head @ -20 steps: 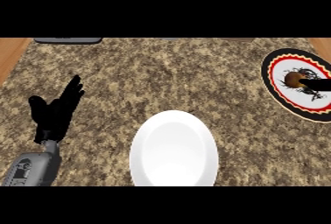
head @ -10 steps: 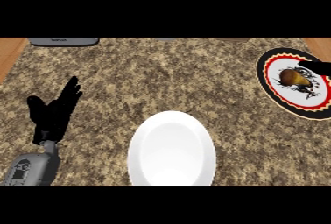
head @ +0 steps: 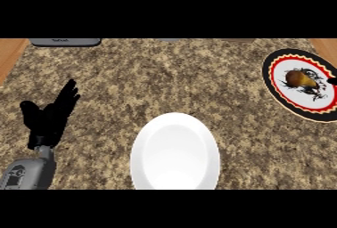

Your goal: Pick the pear from the plate and place it in the plate

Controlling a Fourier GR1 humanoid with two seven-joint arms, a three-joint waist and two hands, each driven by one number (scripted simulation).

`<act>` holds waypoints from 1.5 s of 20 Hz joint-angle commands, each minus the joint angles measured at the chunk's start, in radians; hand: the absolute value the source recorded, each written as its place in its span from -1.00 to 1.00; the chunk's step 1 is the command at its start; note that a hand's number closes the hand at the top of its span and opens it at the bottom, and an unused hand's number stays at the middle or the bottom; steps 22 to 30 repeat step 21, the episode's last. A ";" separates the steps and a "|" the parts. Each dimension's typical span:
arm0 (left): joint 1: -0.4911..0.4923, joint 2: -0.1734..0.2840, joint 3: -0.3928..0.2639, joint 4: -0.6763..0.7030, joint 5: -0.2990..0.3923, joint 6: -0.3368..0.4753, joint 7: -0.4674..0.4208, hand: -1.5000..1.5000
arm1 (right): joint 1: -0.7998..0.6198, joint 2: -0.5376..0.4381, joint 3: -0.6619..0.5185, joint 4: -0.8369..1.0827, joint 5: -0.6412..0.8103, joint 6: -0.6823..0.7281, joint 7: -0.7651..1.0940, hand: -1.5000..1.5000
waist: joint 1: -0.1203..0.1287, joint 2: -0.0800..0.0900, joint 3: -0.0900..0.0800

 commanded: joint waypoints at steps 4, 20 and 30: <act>0.006 -0.033 -0.016 -0.036 -0.031 0.017 0.020 0.00 | 0.031 -0.110 -0.029 0.118 -0.048 0.069 -0.104 -1.00 | 0.011 0.004 0.001; -0.033 -0.029 0.036 0.045 -0.030 -0.038 -0.034 0.00 | 0.104 -0.183 0.020 0.259 -0.035 0.054 -0.223 -1.00 | 0.014 0.007 0.002; 0.003 -0.041 0.006 -0.054 -0.050 -0.012 0.040 0.00 | 0.096 -0.226 0.017 0.273 -0.037 0.082 -0.198 -1.00 | 0.018 0.006 0.002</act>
